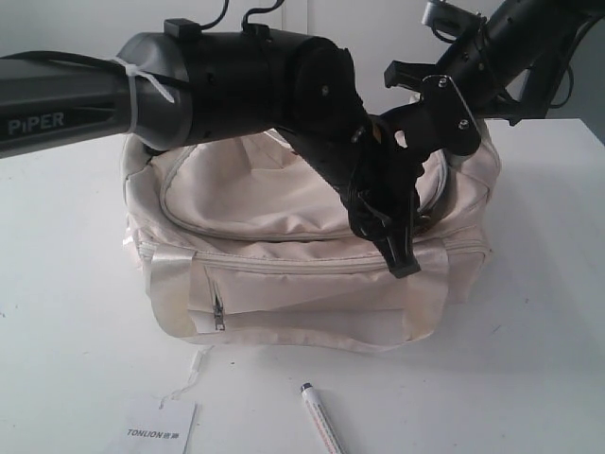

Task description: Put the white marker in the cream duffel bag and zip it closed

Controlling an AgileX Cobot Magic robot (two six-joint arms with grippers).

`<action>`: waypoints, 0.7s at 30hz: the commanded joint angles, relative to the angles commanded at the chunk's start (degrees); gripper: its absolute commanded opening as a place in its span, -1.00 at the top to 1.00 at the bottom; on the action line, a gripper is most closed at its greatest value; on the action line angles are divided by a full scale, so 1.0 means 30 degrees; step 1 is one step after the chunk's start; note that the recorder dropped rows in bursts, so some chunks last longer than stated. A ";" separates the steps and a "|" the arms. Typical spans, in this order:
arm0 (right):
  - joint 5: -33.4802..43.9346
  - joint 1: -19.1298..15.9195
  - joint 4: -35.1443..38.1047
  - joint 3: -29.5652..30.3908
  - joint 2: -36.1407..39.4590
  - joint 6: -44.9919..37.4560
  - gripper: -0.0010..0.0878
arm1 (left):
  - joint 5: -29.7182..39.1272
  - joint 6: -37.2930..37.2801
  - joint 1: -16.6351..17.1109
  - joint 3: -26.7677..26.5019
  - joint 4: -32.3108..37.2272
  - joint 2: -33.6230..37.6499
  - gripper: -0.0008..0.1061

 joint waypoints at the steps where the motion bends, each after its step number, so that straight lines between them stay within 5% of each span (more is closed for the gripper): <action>1: 0.0000 0.0000 0.0000 0.0000 0.0000 0.0000 0.98 | 0.0195 0.0000 0.0000 0.0000 0.0000 -0.0085 0.99; 21: -0.0849 0.0000 0.0433 0.0000 0.0000 0.0052 0.98 | 0.4546 0.0576 0.0000 0.0000 0.0647 -0.0767 0.99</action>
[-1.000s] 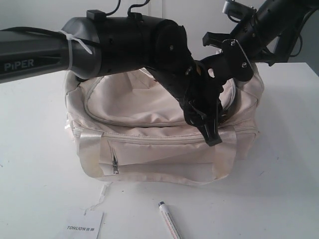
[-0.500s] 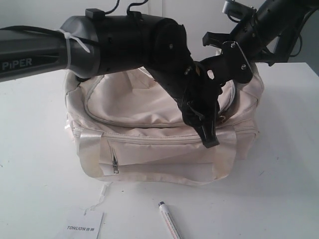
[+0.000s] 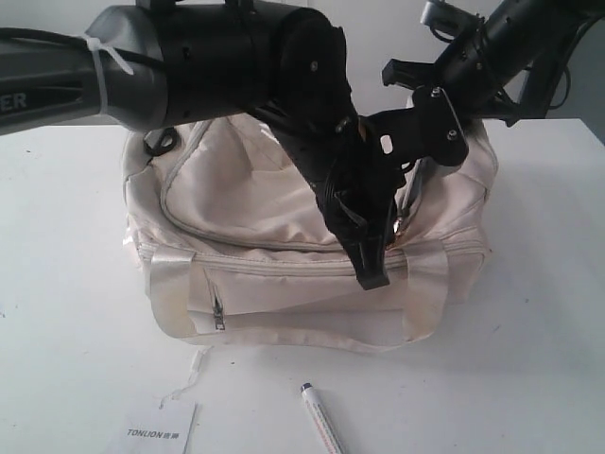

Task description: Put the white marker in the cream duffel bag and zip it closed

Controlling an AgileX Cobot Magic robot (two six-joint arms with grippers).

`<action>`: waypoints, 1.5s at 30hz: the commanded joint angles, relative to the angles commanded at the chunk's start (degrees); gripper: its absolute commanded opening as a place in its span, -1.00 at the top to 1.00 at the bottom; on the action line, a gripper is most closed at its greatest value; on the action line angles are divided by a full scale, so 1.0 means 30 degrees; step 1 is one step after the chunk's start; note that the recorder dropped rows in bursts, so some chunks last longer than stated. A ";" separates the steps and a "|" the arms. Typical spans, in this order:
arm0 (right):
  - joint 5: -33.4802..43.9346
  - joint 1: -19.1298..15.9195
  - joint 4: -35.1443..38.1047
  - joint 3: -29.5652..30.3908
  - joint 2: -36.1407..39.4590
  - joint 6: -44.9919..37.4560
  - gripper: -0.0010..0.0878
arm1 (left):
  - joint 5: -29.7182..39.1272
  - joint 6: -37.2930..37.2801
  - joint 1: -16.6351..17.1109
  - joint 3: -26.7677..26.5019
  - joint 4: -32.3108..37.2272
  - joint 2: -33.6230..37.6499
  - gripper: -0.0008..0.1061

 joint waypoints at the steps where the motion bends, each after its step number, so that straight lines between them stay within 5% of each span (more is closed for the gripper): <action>1: -0.0122 0.0000 0.0000 0.0000 0.0000 0.0000 0.98 | 0.0053 0.0000 0.0000 0.0000 0.0000 0.0000 0.99; 32: -0.1083 -0.0063 -0.0946 0.0000 -0.1650 0.0649 0.98 | 0.1857 -0.0035 0.0000 0.0000 0.0000 0.0000 0.99; 45: 0.0532 -0.0063 -0.0946 0.0000 -0.1650 0.0525 0.98 | -0.0105 -0.1332 0.0000 0.0000 0.1082 -0.0930 0.99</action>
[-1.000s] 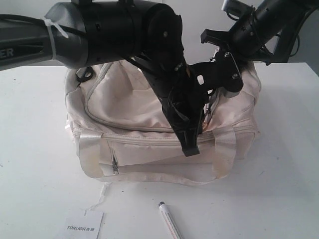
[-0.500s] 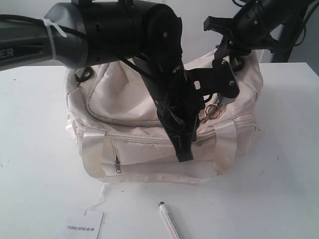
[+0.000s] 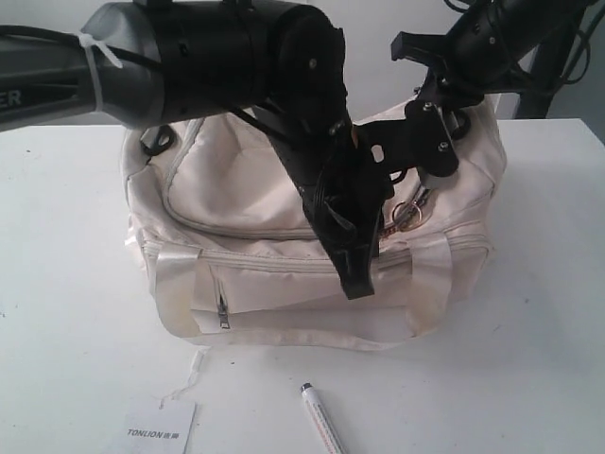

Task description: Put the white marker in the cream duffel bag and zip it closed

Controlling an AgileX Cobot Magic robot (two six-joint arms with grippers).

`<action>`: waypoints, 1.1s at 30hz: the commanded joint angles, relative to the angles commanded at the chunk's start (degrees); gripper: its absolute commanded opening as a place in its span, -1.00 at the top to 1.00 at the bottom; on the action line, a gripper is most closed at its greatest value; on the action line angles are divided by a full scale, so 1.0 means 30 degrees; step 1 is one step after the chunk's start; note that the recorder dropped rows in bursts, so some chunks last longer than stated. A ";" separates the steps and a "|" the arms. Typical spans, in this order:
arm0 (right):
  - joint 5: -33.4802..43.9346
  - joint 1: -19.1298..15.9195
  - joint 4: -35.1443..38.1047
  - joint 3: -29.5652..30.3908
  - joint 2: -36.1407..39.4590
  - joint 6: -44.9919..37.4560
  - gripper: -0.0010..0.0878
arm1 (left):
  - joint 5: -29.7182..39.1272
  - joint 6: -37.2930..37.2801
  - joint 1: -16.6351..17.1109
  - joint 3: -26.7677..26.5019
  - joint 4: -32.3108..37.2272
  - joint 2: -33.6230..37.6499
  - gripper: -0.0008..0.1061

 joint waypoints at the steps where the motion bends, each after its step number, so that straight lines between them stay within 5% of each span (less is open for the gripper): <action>1: 0.0168 0.0000 0.0079 0.0000 0.0000 0.0000 0.98 | -0.0538 -0.0067 0.0000 0.0000 0.0243 -0.0181 0.99; 12: 0.0535 0.0000 0.0169 0.0000 -0.0160 0.0000 0.98 | -0.3582 -0.0854 0.0035 0.0034 -0.0087 0.0782 0.99; 23: 0.0535 0.0000 0.0169 0.0000 -0.0160 0.0000 0.98 | -0.4099 -0.0854 0.0035 0.0034 -0.0159 0.1587 0.02; 33: 0.0608 0.0000 0.0133 0.0000 -0.0160 0.0000 0.98 | -0.5275 -0.0854 0.0035 0.0034 -0.0159 0.1797 -0.03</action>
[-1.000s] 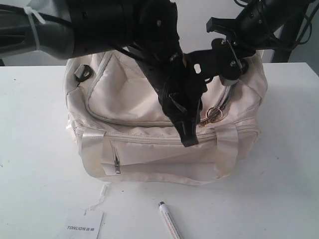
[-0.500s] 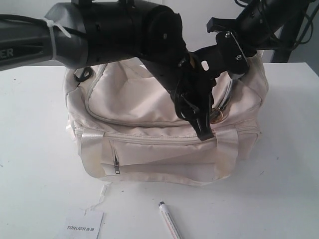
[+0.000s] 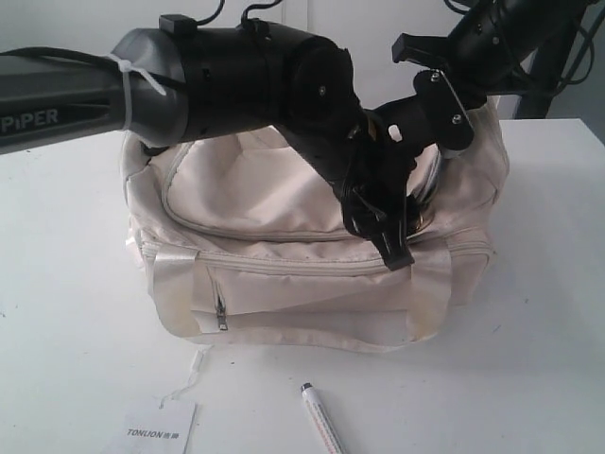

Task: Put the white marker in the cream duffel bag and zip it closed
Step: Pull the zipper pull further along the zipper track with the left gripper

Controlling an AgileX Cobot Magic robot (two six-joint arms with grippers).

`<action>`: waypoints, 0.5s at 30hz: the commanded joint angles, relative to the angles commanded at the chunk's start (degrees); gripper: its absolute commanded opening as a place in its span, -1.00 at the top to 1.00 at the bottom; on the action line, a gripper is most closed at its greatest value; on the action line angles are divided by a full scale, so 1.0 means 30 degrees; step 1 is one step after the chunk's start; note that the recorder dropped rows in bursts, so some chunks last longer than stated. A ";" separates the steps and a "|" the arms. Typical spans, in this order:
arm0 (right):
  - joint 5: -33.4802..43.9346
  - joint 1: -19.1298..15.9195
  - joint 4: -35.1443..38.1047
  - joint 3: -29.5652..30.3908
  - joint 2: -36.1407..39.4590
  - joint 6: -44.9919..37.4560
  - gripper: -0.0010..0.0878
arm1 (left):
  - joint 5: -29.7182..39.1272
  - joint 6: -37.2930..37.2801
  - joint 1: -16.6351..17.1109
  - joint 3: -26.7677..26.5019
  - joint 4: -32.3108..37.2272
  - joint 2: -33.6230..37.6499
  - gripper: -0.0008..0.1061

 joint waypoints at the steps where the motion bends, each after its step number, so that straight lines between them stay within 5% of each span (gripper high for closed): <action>1: 0.0000 0.0000 0.0000 0.0000 0.0000 0.0000 0.98 | 0.0122 -0.0029 0.0000 0.0000 0.0000 0.0000 -0.02; 15: 0.0158 0.0000 0.0000 0.0000 0.0000 0.0000 0.98 | 0.0935 -0.0050 0.0000 0.0000 -0.0499 0.0027 0.18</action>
